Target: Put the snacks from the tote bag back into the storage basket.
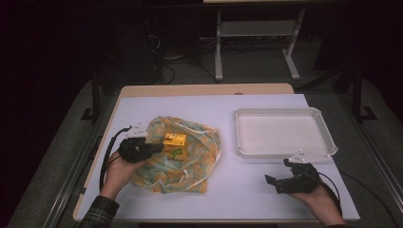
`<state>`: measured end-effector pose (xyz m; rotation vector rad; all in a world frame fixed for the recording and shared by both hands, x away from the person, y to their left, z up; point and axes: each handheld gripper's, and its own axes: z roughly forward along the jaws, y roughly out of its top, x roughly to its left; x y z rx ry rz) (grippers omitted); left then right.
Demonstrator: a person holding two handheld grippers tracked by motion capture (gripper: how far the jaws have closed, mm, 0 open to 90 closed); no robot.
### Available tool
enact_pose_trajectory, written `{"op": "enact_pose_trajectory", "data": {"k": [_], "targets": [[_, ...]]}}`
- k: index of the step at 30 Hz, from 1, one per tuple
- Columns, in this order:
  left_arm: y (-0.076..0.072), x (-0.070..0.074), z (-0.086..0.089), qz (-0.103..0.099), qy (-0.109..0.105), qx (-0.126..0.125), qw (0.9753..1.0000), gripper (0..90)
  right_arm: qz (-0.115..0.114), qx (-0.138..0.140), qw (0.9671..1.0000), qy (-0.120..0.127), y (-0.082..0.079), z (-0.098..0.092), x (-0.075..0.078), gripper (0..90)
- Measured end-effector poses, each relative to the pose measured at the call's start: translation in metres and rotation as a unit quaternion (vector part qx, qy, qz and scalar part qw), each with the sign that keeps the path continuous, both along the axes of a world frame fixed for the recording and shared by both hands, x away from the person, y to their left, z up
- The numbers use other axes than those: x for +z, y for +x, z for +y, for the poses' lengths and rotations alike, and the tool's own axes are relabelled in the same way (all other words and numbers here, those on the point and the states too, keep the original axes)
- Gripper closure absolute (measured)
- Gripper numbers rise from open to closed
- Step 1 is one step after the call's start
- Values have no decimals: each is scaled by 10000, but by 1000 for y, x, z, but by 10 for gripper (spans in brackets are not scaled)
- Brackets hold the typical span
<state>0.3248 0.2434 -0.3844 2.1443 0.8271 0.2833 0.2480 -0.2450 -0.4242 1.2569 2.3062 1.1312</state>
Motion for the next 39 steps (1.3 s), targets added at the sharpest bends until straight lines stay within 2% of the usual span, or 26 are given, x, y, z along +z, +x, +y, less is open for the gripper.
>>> {"op": "enact_pose_trajectory", "data": {"k": [6,9,13,14,17,22,39], "targets": [[-2,1,-2,-8,56,-94,9999,896,5,9,10000,3,0,0,0,62],[-3,1,-3,5,-8,-130,9999,896,50,14,10000,3,0,1,0,62],[-5,2,-6,-6,10,-196,9998,896,48,17,10000,-1,0,1,0,62],[-5,2,-6,-24,65,-253,9997,897,64,11,10000,3,0,1,0,62],[-7,2,-9,13,7,-248,9997,897,64,9,10000,0,0,1,0,62],[-8,2,-13,21,54,-361,9993,896,67,36,10000,-7,0,2,-1,62],[-13,0,-30,98,19,-573,9983,896,78,44,10000,-8,0,2,-1,62]]}}
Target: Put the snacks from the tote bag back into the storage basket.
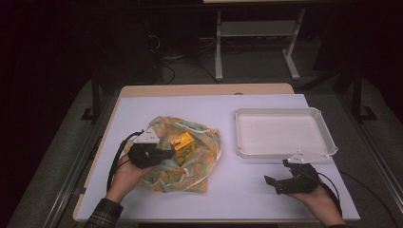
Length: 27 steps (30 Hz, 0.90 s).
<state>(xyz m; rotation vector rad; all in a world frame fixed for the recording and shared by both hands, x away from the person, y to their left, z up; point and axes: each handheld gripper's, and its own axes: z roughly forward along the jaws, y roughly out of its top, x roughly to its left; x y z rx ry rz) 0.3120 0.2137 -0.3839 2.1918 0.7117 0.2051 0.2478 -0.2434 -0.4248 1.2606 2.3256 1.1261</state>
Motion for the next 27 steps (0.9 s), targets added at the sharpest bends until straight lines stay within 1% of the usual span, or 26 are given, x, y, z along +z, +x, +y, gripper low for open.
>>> {"op": "enact_pose_trajectory", "data": {"k": [3,5,8,9,14,15,16,17,18,20,22,23,24,25,27], "targets": [[-1,-1,-5,32,12,-51,10000,896,0,4,10000,1,0,0,0,62],[-2,-1,-6,13,-2,-58,10000,896,-2,7,10000,-6,0,0,0,62],[-2,-1,-7,6,34,-63,10000,893,2,0,10000,0,0,0,0,62],[-2,-1,-6,26,38,0,10000,865,-4,3,10000,-1,0,0,0,62],[-3,1,-5,31,44,71,10000,774,10,-13,10000,17,0,0,0,62],[-3,3,-4,29,112,41,9999,754,8,-7,10000,17,0,-1,0,62],[-4,3,-4,61,71,83,9999,754,8,-7,10000,17,0,-1,0,62],[-4,4,-3,59,56,98,9999,729,11,-7,10000,19,0,-1,0,62],[-5,5,-2,110,-1,135,9998,674,5,-4,10000,13,0,-1,0,63],[-5,7,-1,83,-5,179,9998,624,13,-6,10000,21,0,-1,0,62],[-5,8,0,104,7,187,9998,575,10,-4,10000,17,0,-1,0,62],[-5,9,0,102,-41,233,9997,575,10,-4,10000,17,0,-1,0,62],[-4,9,1,75,-21,230,9997,546,13,-2,10000,19,0,-1,0,62],[-5,9,0,101,-75,270,9996,475,16,-5,10000,20,0,-1,0,62],[-4,10,-2,28,-47,301,9995,406,9,10,10000,20,0,-1,0,62]]}}
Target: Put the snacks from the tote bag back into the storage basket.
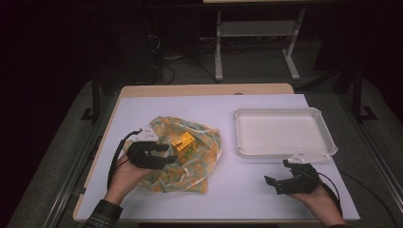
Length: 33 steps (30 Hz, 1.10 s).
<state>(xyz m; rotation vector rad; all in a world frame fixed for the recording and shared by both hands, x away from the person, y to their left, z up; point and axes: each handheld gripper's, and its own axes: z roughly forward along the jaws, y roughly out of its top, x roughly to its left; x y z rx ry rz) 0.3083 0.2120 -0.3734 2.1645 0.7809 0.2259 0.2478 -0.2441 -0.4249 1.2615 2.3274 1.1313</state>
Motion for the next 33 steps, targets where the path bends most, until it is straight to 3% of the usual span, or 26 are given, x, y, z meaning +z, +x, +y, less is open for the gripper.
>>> {"op": "enact_pose_trajectory", "data": {"k": [3,4,13,30,33], "targets": [[2,1,-2,-16,67,32,10000,328,3,12,10000,-20,0,0,0,62],[2,1,-4,8,30,91,10000,261,7,9,10000,-17,0,0,0,63],[10,2,-16,32,146,68,9999,166,40,2,10000,-27,0,1,0,62],[30,-2,-46,22,518,141,9986,174,30,-7,10000,-6,0,0,-1,62],[32,-3,-48,27,566,134,9983,220,36,-3,10000,-12,0,0,-1,62]]}}
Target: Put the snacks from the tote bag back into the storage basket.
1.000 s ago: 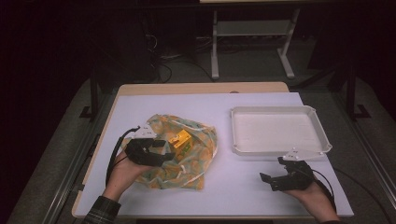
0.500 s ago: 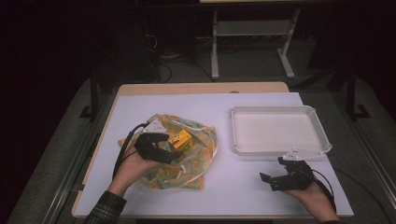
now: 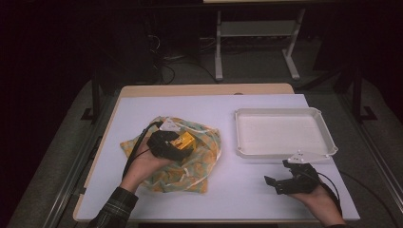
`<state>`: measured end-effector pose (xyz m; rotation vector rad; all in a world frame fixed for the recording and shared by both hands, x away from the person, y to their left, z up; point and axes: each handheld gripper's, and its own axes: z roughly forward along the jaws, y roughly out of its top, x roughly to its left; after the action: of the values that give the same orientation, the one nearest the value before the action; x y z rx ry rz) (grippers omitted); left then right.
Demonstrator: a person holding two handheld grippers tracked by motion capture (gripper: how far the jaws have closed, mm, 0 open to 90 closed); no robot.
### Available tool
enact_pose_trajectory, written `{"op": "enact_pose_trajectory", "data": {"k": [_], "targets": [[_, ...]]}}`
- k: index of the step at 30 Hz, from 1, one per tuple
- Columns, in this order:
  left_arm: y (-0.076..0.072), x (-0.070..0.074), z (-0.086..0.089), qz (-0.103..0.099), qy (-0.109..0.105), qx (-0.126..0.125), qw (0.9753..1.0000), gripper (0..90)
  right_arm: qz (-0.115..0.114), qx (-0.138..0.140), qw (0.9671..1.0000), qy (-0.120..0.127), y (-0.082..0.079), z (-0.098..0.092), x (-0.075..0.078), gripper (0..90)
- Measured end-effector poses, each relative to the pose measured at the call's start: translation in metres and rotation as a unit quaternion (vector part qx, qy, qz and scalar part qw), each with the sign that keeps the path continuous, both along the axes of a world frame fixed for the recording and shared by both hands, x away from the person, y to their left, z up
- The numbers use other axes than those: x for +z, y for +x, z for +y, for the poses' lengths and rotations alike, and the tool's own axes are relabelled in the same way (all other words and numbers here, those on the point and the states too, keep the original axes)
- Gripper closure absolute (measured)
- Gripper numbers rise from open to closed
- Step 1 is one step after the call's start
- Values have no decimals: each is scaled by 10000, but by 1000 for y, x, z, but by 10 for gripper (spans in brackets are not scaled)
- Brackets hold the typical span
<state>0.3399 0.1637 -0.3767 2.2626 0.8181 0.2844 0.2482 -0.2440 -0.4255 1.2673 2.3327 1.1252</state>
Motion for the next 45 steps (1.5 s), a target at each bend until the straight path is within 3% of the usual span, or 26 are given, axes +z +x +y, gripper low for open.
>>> {"op": "enact_pose_trajectory", "data": {"k": [3,13,24,34,45], "targets": [[2,-2,-4,-18,135,-30,9999,233,-7,0,10000,7,0,0,0,62],[2,-2,-4,-189,217,64,9996,308,-4,3,10000,10,0,0,0,62],[-1,0,-3,-331,206,76,9992,501,19,-15,10000,8,0,0,0,63],[-1,0,-2,-335,230,45,9992,510,-10,0,10000,7,0,-1,0,62],[-1,5,2,-272,109,108,9995,513,-18,6,10000,3,-1,-1,0,62]]}}
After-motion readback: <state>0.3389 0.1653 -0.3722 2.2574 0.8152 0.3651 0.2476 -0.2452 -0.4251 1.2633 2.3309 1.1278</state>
